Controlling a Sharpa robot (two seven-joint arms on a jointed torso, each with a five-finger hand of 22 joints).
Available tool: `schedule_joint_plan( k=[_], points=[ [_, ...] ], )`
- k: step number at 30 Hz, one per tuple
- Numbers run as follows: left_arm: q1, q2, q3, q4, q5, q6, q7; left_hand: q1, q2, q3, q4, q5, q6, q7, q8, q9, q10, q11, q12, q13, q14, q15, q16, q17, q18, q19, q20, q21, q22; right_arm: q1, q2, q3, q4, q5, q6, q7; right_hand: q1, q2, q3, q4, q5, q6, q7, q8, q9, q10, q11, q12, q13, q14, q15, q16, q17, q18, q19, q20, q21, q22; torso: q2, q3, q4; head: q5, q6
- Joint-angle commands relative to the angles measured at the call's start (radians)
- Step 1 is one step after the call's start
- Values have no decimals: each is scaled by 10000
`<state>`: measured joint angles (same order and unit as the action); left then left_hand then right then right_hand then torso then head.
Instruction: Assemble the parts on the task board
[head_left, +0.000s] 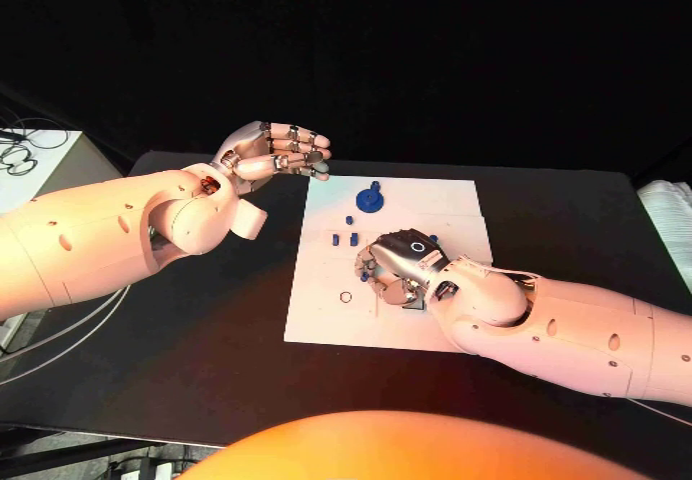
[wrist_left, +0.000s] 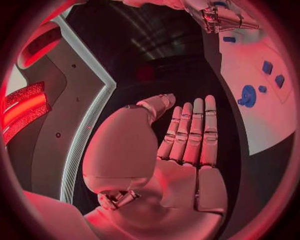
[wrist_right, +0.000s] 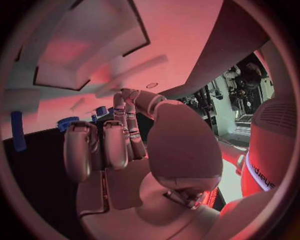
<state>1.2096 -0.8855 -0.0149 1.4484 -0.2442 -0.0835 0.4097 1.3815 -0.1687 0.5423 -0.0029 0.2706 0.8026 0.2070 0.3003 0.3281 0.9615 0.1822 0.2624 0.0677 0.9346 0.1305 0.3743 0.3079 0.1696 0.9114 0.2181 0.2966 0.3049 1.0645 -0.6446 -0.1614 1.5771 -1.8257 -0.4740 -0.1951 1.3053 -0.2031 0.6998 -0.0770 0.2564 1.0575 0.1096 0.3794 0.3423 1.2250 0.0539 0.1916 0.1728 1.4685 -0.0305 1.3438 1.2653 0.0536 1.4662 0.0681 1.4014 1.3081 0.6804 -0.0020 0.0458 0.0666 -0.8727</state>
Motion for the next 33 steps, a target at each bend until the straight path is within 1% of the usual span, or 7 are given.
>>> schedule_joint_plan(
  k=[1,11,16,18,24,26,33],
  points=[
    [1,9,6,7,11,184,48,-7,29,-76,-5,7,-52,335,40,-14,-72,-7,-39,10,37,-4,-32,16,68,60,5,-51,-9,-19,-34,-20,53,24,221,144,-181,11,-81,15,-50,-109,101,-112,12,58,-34,-127,-43,391,-18,-45,-44,-126,668,-37,-107,1103,-9,-3,-2,-30,1],
    [2,-3,6,-36,11,153,48,-72,44,-98,43,3,-61,348,47,-24,-82,3,-37,11,46,6,-64,31,66,69,17,-86,-35,-19,-122,-30,90,73,81,36,-349,-208,-206,65,-58,-617,271,-455,-68,-576,193,-514,-192,253,166,-282,-367,12,482,101,-800,554,2,4,-3,-88,1],
    [2,2,6,-43,11,153,41,-72,44,-98,43,3,-61,348,47,-24,-82,3,-37,11,46,6,-64,31,66,69,17,-86,-35,-18,-148,-32,106,80,-187,28,-381,-467,-240,84,-63,-1149,460,-830,-183,-1494,442,-662,-369,-163,371,-819,-1106,248,112,276,-2026,-406,-1,2,11,-105,1],
    [2,4,6,-47,11,154,39,-72,44,-98,43,3,-61,348,47,-24,-82,3,-37,11,46,6,-64,31,66,69,17,-86,-35,-18,-161,-32,122,84,-307,39,-326,-525,-293,79,-55,-1255,477,-911,-197,-1832,488,-630,-424,-390,416,-1051,-1431,340,-39,334,-2478,-751,-1,3,10,-111,1],
    [2,4,6,-56,11,151,30,-87,49,-101,55,5,-67,351,48,-28,-87,5,-38,12,46,7,-76,36,67,73,20,-99,-45,-18,-206,-33,191,98,-639,52,-156,-556,-438,55,6,-1543,468,-1104,-241,-2349,532,-445,-489,-709,453,-1309,-1890,473,-257,376,-3115,-1230,-2,4,1,-134,1],
    [2,5,6,-59,11,151,28,-87,49,-101,55,5,-67,351,48,-28,-87,5,-38,12,46,7,-76,36,67,73,20,-99,-45,-18,-226,-33,216,116,-769,59,-98,-539,-475,53,66,-1570,523,-1133,-244,-2501,552,-380,-512,-773,463,-1355,-2000,504,-302,383,-3283,-1359,-3,2,2,-146,1],
    [2,10,6,-73,11,161,22,-87,49,-101,55,5,-67,351,48,-28,-87,5,-38,12,46,7,-76,36,67,73,20,-99,-45,-7,-504,-25,530,329,-1320,156,-10,-493,-472,58,276,-1583,533,-1169,-245,-2604,560,-196,-529,-767,463,-1296,-2017,491,-259,392,-3235,-1322,-12,-2,2,-197,1]
  ],
)
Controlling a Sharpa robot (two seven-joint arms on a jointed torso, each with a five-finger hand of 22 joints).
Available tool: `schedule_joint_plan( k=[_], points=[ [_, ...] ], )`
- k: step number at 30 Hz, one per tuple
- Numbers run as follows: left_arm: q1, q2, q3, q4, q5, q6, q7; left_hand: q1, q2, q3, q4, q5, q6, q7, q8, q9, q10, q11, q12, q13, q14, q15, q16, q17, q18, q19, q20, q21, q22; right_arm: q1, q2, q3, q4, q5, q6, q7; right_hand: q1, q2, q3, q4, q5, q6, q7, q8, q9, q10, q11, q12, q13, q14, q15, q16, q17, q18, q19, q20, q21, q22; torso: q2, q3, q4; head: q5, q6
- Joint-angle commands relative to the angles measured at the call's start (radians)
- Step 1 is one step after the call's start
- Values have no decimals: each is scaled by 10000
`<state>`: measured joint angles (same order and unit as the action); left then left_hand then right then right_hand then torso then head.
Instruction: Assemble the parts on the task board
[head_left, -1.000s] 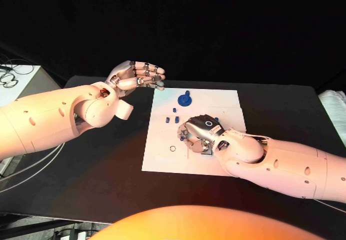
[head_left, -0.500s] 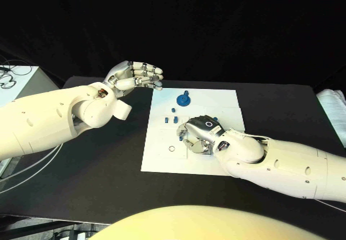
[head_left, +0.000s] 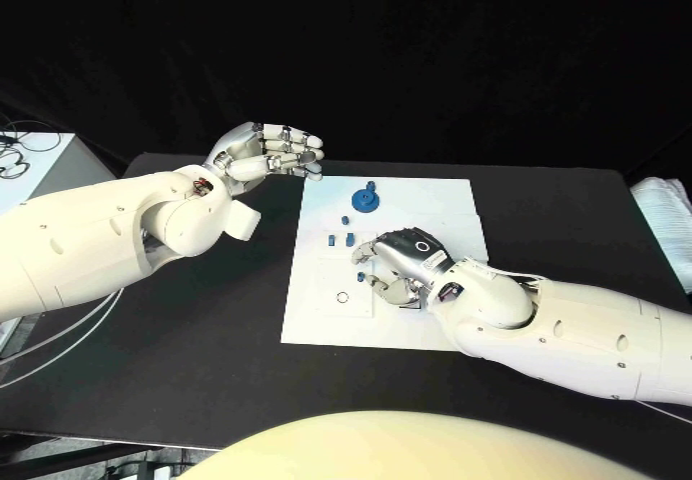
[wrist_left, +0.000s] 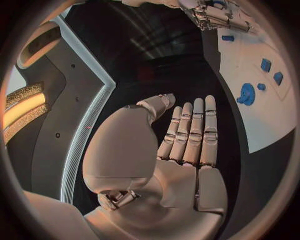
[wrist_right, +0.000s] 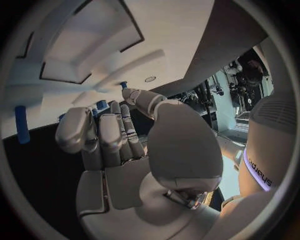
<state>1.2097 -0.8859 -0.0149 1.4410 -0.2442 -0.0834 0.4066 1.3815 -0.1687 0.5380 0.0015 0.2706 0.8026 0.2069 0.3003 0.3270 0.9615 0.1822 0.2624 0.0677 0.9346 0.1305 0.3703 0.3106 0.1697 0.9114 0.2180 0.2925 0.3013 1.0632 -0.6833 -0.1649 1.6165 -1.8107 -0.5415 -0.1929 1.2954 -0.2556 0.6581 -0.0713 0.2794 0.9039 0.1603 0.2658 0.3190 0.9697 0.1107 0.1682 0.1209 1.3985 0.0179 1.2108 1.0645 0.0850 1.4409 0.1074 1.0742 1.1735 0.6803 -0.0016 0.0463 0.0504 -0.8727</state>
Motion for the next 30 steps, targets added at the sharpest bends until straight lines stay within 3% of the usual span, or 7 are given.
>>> schedule_joint_plan(
  k=[1,4,7,11,17,23,30],
  points=[
    [2,16,6,0,11,161,54,-87,49,-58,11,5,-67,351,48,-17,-88,5,-38,12,46,7,-36,9,67,73,20,-58,-9,29,-204,20,212,302,-680,158,90,42,-47,15,79,-29,25,-31,-7,-17,-14,114,-4,-34,-26,79,18,160,30,3,115,84,-11,-9,1,-50,1],
    [2,13,6,4,11,170,59,-87,49,-58,11,5,-67,351,48,-17,-88,5,-38,12,46,7,-36,9,67,73,20,-58,-9,167,-480,58,409,689,-585,220,47,54,52,87,102,80,37,-14,17,247,-48,465,12,171,-48,325,200,76,225,2,528,398,-23,-18,8,-108,32],
    [2,4,6,1,12,176,74,-87,49,-58,11,5,-67,351,48,-17,-88,5,-38,12,46,7,-36,9,67,73,20,-58,-9,563,-926,115,540,2121,38,561,-45,50,161,187,-73,93,10,-62,24,602,-117,727,-15,540,-104,790,723,-70,514,-38,1268,970,-30,-29,1,-229,139],
    [2,-1,6,-11,16,178,89,-97,51,-60,19,8,-75,352,48,-22,-95,7,-38,12,45,8,-50,15,68,77,23,-74,-21,1030,-1396,174,605,3555,784,831,-103,41,139,239,-101,48,50,-106,24,590,-91,733,-66,639,-93,918,878,-104,580,-44,1417,1084,-23,-26,-6,-311,224],
    [2,-6,5,-27,20,180,87,-97,51,-60,19,8,-75,352,48,-22,-95,7,-38,12,45,8,-50,15,68,77,23,-74,-21,1524,-1802,234,385,4055,1689,1023,-224,-96,-225,324,-363,-71,2,-192,33,301,-97,664,-185,728,-82,1025,973,-116,626,-41,1458,1114,-27,-19,-17,-400,308],
    [2,11,5,-25,22,207,77,-106,46,-66,23,7,-78,350,51,-25,-97,6,-36,13,47,9,-59,20,69,81,26,-85,-30,1719,-1824,249,-76,3388,2269,1024,-89,-95,-1071,419,-611,-333,-186,-344,36,-134,-125,725,-265,804,-109,1188,1119,-112,668,-64,1401,1066,-10,-23,4,-423,361],
    [2,6,5,-30,22,232,58,-106,46,-66,23,7,-78,350,51,-25,-97,6,-36,13,47,9,-59,20,69,81,26,-85,-30,1759,-1676,232,-535,2906,2967,837,202,92,-1832,551,-655,-309,-257,-374,59,-420,-104,938,-285,806,-87,1227,1107,-118,694,-57,1394,1067,-9,-23,8,-450,360]
  ],
)
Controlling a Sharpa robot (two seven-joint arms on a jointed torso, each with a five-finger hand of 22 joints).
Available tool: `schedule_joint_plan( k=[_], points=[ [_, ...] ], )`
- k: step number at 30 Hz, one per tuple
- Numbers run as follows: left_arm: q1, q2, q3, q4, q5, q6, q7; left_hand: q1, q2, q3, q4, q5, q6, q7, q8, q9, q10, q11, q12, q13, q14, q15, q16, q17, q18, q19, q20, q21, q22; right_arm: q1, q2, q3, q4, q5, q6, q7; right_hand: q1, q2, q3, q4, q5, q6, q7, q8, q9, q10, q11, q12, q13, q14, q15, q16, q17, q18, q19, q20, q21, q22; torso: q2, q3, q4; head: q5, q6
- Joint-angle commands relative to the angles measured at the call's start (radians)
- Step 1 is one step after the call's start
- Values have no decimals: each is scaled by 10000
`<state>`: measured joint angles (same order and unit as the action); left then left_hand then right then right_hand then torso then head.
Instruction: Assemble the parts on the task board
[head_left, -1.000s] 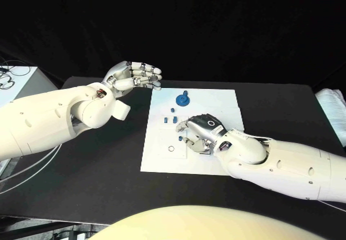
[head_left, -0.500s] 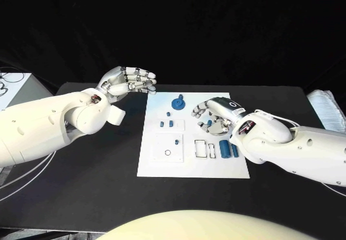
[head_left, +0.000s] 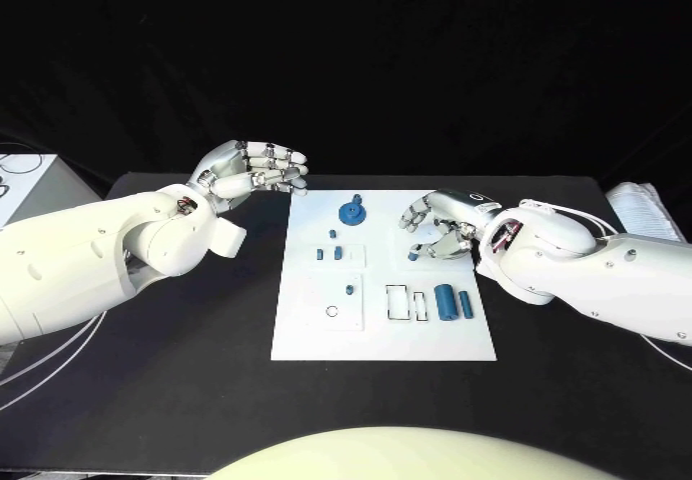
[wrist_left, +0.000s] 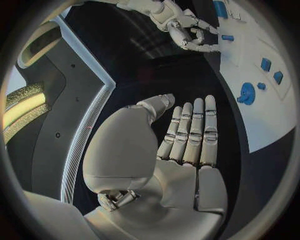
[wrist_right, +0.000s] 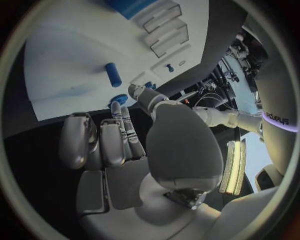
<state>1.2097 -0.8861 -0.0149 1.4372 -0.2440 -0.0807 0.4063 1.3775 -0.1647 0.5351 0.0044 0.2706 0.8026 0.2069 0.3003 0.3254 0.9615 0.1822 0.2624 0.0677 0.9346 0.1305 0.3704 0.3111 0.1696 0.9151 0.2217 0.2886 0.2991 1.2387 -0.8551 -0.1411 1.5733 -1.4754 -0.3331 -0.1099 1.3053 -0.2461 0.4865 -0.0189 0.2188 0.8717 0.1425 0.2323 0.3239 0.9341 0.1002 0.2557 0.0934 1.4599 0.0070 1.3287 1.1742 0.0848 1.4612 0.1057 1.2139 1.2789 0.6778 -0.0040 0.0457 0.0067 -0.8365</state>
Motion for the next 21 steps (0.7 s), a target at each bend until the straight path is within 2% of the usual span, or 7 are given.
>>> schedule_joint_plan(
  k=[1,6,14,18,21],
  points=[
    [1,6,6,8,20,206,59,-66,6,-37,-6,7,-78,350,51,-9,-97,7,-36,13,48,9,-60,15,70,45,-11,-46,-8,1,60,-13,-143,-517,994,-31,115,5,-140,32,-51,17,-84,-39,11,-71,1,73,-11,193,22,49,9,-116,493,-40,-3,13,18,2,17,-17,-6],
    [1,-1,6,9,20,209,56,-66,6,-37,-6,7,-78,350,51,-9,-97,7,-36,13,48,9,-60,15,70,45,-11,-46,-8,-37,129,-42,-279,-749,1387,-173,180,71,-267,85,-44,82,-86,-24,21,-37,-12,188,1,207,15,71,20,-122,509,-42,26,37,18,7,-6,-14,-30],
    [1,-1,6,10,20,214,50,-66,6,-37,-6,7,-78,350,51,-9,-97,7,-36,13,48,9,-60,15,70,45,-11,-46,-8,-70,175,-58,-394,-950,1432,-326,269,194,-215,194,24,334,-17,45,47,144,-57,430,17,255,-24,117,51,-150,566,-70,182,162,21,17,-3,-24,-51],
    [1,-1,6,4,20,209,48,-66,6,-37,-6,7,-78,350,51,-9,-97,7,-36,13,48,9,-60,15,70,45,-11,-46,-8,-84,198,-63,-409,-959,1372,-284,283,232,98,286,32,691,28,143,79,502,-104,619,14,298,-66,147,80,-180,616,-105,327,280,16,16,-6,-23,-56],
    [1,2,6,2,20,211,47,-66,6,-37,-6,7,-78,350,51,-9,-97,7,-36,13,48,9,-60,15,70,45,-11,-46,-8,-99,215,-67,-403,-949,1289,-232,281,252,442,340,20,950,-11,206,106,830,-157,675,-10,303,-106,132,49,-201,651,-138,434,368,16,18,-9,-18,-53]
  ],
)
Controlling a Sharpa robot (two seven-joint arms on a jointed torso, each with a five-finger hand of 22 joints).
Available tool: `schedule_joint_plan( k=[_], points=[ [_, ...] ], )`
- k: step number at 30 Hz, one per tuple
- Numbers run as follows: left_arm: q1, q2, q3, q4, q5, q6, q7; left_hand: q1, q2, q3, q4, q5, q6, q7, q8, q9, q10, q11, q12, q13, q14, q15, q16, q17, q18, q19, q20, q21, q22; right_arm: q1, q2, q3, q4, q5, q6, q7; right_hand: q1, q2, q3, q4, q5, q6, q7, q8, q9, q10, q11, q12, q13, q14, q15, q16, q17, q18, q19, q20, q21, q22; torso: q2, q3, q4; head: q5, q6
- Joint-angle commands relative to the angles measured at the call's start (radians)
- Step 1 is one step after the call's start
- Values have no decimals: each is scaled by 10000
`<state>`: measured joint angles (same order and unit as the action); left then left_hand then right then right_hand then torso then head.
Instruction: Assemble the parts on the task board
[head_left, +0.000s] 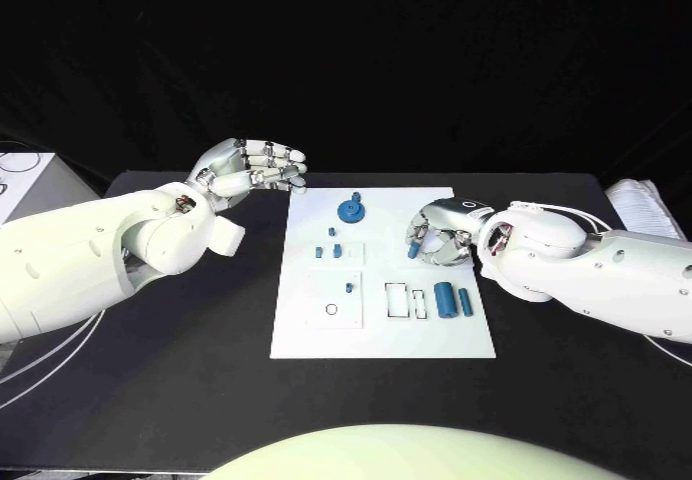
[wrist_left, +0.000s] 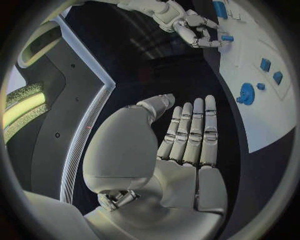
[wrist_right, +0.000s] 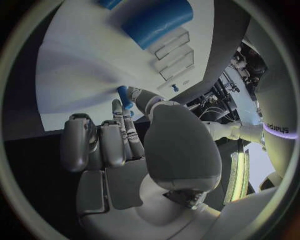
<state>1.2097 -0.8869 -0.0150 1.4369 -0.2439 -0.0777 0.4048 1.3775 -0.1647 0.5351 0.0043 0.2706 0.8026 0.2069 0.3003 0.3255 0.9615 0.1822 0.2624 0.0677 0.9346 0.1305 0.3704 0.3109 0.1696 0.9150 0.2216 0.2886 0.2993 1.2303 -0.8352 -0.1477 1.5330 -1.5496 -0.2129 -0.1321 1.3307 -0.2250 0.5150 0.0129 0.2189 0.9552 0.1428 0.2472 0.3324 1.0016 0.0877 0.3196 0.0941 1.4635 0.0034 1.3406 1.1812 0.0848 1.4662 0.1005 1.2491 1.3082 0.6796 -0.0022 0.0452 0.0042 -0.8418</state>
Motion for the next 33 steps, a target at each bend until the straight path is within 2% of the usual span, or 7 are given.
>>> schedule_joint_plan(
  k=[1,6,13,19,21,29,33],
  points=[
    [1,11,6,4,19,182,62,-66,6,-37,-6,6,-78,350,51,-10,-98,6,-36,13,48,9,-60,17,70,45,-10,-46,-10,-20,22,-2,1,-201,60,4,16,51,267,43,3,198,-27,80,32,281,-54,44,-24,269,-84,12,-24,-208,612,-99,118,105,-1,-1,1,7,-4],
    [1,17,6,0,20,187,61,-78,10,-42,4,6,-79,351,62,-16,-99,5,-29,16,55,8,-83,31,75,60,-6,-74,-33,-41,40,-4,13,-166,-199,79,-106,64,572,160,-45,466,-109,160,95,797,-158,19,-47,291,-150,20,-16,-242,660,-153,286,244,-6,-5,-4,-1,-24],
    [1,12,6,2,20,182,41,-79,19,-39,8,8,-78,350,67,-18,-99,5,-26,17,58,8,-91,36,77,67,-5,-84,-41,-50,33,-5,50,-107,-467,34,-266,59,649,289,-166,629,-163,229,161,1028,-208,-99,-78,329,-197,88,77,-284,700,-201,496,419,-1,-11,5,0,-85],
    [1,9,6,7,20,180,32,-79,19,-39,8,8,-78,350,67,-18,-99,5,-26,17,58,8,-91,36,77,67,-5,-84,-41,-53,36,-5,90,50,-627,-81,-468,-76,586,426,-241,586,-141,192,176,1088,-198,-221,-107,332,-201,96,81,-295,707,-219,541,460,-6,-13,2,3,-93],
    [1,8,6,10,20,181,30,-79,19,-39,8,8,-78,350,67,-18,-99,5,-26,17,58,8,-91,36,77,67,-5,-84,-41,-54,42,-5,101,124,-639,-115,-583,-184,521,507,-242,514,-110,142,171,1102,-180,-290,-120,334,-193,107,95,-296,705,-223,535,460,-4,-14,4,-2,-92],
    [1,1,6,19,20,178,26,-73,23,-36,5,9,-78,350,70,-20,-99,3,-24,18,60,6,-97,40,79,72,-5,-91,-47,-77,89,-5,92,211,-641,-257,-638,-274,473,561,-231,424,-75,78,160,1119,-165,-350,-125,330,-183,105,85,-296,701,-222,522,453,-9,-14,-3,-23,-96],
    [1,-6,6,26,20,174,25,-73,23,-36,5,9,-78,350,70,-20,-99,3,-24,18,60,6,-97,40,79,72,-5,-91,-47,-90,112,-5,85,149,-669,-341,-501,-203,558,522,-202,475,-95,96,183,1183,-182,-378,-119,340,-192,135,126,-312,711,-227,607,525,-7,-10,0,-26,-105]
  ],
)
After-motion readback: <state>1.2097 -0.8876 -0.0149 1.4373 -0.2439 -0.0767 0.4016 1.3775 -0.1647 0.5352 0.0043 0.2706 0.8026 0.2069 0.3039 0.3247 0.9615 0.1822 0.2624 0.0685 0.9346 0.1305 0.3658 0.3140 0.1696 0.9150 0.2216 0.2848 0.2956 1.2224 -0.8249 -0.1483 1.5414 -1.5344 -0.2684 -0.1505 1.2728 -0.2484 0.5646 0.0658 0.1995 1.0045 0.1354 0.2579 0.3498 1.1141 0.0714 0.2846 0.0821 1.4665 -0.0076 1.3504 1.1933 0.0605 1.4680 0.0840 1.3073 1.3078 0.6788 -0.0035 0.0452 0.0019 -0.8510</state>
